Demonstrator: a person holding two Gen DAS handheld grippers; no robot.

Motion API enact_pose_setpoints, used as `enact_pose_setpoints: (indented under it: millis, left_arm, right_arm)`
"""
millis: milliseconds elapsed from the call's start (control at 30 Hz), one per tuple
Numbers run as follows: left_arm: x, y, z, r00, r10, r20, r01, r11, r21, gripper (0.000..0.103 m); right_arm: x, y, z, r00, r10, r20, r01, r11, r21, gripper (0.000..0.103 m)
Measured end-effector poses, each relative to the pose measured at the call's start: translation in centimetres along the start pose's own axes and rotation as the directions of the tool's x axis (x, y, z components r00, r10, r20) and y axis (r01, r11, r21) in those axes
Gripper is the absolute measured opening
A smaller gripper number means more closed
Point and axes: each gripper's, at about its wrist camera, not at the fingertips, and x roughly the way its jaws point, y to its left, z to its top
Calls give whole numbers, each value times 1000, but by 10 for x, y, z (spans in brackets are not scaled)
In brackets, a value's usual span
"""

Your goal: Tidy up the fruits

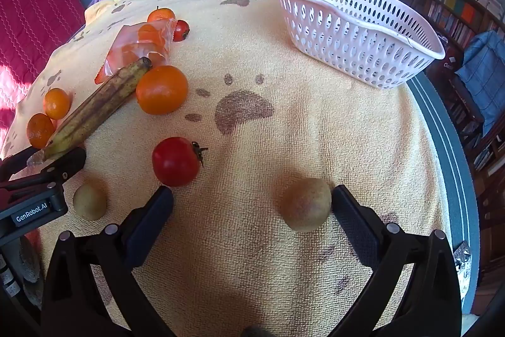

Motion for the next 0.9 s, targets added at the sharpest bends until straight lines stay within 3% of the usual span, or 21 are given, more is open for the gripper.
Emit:
enact_pose_setpoints:
  millis: [900]
  left_arm:
    - [1, 2, -1, 1000, -9, 3, 9, 1000, -5, 98]
  right_arm:
    - [1, 0, 1, 1000, 0, -2, 0, 1000, -1, 101]
